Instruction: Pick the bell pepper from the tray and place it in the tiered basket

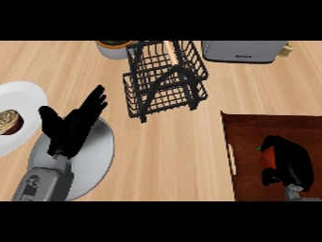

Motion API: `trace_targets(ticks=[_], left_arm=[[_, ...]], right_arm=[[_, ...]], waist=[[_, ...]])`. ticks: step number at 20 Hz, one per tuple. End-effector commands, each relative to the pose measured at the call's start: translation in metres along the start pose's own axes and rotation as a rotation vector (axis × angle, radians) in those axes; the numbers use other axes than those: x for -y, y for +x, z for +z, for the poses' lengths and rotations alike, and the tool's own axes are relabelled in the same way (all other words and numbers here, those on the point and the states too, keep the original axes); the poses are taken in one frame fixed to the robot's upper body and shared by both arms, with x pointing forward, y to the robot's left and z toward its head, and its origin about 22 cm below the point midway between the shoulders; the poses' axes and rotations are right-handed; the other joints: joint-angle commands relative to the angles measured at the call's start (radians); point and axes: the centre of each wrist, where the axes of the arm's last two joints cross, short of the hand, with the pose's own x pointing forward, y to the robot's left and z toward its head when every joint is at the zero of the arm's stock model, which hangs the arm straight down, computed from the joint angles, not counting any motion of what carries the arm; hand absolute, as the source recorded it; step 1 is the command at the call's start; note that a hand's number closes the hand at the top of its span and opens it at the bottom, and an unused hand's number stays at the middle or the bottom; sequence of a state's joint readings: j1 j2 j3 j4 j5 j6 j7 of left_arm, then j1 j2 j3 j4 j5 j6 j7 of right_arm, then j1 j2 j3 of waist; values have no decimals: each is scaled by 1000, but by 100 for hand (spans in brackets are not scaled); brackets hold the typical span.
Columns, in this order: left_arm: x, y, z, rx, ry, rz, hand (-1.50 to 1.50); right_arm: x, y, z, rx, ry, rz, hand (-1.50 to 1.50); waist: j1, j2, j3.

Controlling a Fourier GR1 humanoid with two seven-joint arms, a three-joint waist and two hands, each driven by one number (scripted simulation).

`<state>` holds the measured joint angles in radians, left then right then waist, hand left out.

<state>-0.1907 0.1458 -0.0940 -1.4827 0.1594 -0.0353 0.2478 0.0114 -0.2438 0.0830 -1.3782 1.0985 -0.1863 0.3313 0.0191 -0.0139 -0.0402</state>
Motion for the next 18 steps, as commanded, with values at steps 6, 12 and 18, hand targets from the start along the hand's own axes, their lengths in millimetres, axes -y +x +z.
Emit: trace_targets(ticks=[6, 12, 18], left_arm=[[-7, 2, -1, -20, 37, 18, 0], [-12, -7, 4, -5, 42, -2, 0], [-8, 6, 9, -12, 49, 18, 0]], right_arm=[[52, 54, 20, 266, 167, -141, 150], [131, 71, 68, 307, 62, -395, 150], [207, 74, 106, 407, -135, -434, 150]], waist=[[-31, 10, 39], [-41, 8, 38], [-24, 8, 39]])
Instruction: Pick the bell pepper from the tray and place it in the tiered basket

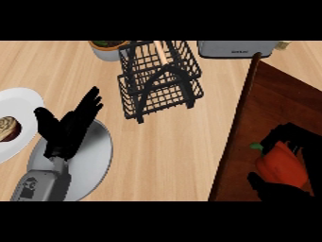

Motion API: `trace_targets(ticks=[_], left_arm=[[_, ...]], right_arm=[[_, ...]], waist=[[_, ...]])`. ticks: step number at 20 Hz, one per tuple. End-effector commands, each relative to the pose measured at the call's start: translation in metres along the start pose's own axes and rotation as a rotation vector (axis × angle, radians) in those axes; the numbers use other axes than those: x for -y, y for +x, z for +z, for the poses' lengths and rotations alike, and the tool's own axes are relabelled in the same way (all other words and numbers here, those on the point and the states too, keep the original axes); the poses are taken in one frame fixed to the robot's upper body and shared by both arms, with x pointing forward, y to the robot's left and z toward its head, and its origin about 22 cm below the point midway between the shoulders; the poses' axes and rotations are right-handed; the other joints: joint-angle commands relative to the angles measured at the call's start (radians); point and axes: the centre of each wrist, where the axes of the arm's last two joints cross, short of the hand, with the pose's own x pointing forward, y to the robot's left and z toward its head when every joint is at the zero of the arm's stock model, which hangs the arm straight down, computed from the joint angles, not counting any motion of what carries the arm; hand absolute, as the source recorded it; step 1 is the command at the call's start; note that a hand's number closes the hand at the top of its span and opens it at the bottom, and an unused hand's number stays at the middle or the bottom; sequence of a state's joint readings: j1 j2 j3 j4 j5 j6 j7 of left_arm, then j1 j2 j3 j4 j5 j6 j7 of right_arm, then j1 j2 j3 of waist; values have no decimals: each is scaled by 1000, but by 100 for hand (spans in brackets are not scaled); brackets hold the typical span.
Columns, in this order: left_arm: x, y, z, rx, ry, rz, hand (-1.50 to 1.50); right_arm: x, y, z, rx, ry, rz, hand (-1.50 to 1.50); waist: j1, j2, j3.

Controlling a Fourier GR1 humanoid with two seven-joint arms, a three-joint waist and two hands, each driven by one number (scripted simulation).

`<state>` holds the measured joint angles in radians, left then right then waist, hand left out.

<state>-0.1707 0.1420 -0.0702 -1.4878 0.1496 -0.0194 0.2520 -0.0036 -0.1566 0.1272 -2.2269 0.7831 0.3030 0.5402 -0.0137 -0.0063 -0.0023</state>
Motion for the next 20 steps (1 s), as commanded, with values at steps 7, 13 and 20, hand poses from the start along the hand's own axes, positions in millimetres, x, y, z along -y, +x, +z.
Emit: trace_targets(ticks=[7, 13, 20], left_arm=[[20, 8, 2, 19, -25, 7, 0], [12, 4, -7, 8, -24, 8, 0], [16, 16, 0, 4, -36, -15, 0]], right_arm=[[68, 75, 20, 134, -162, -15, 150], [93, 127, -49, 135, -123, 37, 150], [70, 179, -95, 87, -112, 7, 150]], waist=[[14, 1, 1], [20, 4, 1], [30, 5, 1]])
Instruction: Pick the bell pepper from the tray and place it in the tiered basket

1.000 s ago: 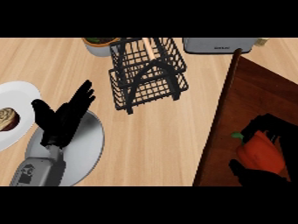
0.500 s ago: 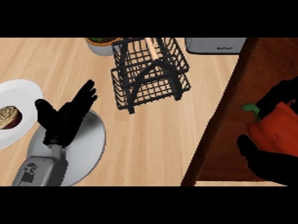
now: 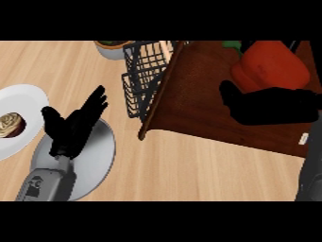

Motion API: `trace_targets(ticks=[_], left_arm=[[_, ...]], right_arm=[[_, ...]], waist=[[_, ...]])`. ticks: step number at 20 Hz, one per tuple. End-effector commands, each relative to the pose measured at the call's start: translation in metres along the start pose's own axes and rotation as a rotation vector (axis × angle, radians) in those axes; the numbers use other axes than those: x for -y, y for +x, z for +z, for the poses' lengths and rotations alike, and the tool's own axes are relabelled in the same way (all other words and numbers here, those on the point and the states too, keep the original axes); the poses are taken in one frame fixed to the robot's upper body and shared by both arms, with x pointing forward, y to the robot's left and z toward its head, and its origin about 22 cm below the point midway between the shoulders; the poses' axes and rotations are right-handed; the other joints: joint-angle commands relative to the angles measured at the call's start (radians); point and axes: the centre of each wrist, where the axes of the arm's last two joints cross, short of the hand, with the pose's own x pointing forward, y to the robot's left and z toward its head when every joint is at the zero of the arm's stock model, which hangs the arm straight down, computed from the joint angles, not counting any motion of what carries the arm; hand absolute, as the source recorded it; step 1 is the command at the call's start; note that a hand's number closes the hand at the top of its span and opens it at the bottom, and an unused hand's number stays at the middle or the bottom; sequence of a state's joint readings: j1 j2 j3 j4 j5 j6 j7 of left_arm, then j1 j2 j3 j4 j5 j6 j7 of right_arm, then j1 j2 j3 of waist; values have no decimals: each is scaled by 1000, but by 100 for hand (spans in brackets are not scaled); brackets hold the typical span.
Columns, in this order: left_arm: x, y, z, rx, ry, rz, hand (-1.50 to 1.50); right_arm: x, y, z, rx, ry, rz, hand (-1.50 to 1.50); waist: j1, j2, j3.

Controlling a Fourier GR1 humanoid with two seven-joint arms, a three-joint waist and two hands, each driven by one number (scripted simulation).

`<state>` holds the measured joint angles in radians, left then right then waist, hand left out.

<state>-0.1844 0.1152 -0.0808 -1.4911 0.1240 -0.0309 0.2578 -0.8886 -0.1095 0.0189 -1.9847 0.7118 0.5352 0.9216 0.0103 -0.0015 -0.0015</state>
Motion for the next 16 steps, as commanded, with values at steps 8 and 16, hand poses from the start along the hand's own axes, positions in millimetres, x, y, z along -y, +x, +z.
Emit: trace_targets(ticks=[8, 16], left_arm=[[3, 0, 10, 0, -19, 8, 0], [-3, -3, -3, 6, -17, 14, 0]], right_arm=[[-29, 33, -95, -117, 4, -80, 150], [-85, 33, -133, -82, 40, -125, 150]], waist=[[11, 5, 1], [10, 7, 1]])
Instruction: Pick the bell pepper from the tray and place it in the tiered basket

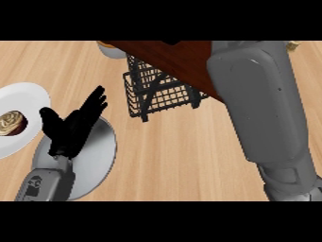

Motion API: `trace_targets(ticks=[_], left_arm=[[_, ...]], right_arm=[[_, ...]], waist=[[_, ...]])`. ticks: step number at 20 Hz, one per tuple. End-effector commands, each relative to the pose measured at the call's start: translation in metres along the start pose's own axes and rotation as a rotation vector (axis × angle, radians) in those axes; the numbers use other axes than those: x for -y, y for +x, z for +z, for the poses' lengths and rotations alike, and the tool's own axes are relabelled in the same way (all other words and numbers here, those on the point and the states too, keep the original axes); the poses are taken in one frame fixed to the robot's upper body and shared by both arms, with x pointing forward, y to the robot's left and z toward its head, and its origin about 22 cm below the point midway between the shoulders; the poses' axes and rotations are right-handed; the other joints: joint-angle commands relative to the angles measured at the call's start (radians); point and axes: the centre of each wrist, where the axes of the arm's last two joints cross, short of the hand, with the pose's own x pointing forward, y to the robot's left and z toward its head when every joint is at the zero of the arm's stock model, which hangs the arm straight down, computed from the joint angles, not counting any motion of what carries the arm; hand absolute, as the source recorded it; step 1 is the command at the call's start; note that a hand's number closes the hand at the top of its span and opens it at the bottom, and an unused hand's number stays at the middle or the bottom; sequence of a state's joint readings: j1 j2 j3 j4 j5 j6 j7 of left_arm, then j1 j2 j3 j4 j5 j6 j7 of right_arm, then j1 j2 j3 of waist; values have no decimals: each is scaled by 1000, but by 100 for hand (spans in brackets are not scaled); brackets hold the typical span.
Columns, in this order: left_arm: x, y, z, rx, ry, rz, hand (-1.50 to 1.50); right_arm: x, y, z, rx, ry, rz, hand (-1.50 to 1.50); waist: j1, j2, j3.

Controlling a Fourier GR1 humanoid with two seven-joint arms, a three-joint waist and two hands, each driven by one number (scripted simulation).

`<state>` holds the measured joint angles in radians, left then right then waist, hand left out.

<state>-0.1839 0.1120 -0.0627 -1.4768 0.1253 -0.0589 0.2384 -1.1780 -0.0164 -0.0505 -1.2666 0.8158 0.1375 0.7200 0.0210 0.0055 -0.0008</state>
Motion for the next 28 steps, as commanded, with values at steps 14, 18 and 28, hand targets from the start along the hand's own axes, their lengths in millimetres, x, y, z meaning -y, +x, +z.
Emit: trace_targets(ticks=[14, 18, 28], left_arm=[[14, 2, -11, 6, -49, -12, 0], [25, 19, -21, -3, -67, -5, 0], [19, 13, -10, -7, 5, 12, 0]], right_arm=[[-89, -25, -40, 45, 61, -402, -150], [-97, -8, -38, 113, 25, -438, -150], [-78, -12, -52, -31, -243, -613, -150]], waist=[[57, 15, 0], [60, 12, 0], [-2, -2, 1]])
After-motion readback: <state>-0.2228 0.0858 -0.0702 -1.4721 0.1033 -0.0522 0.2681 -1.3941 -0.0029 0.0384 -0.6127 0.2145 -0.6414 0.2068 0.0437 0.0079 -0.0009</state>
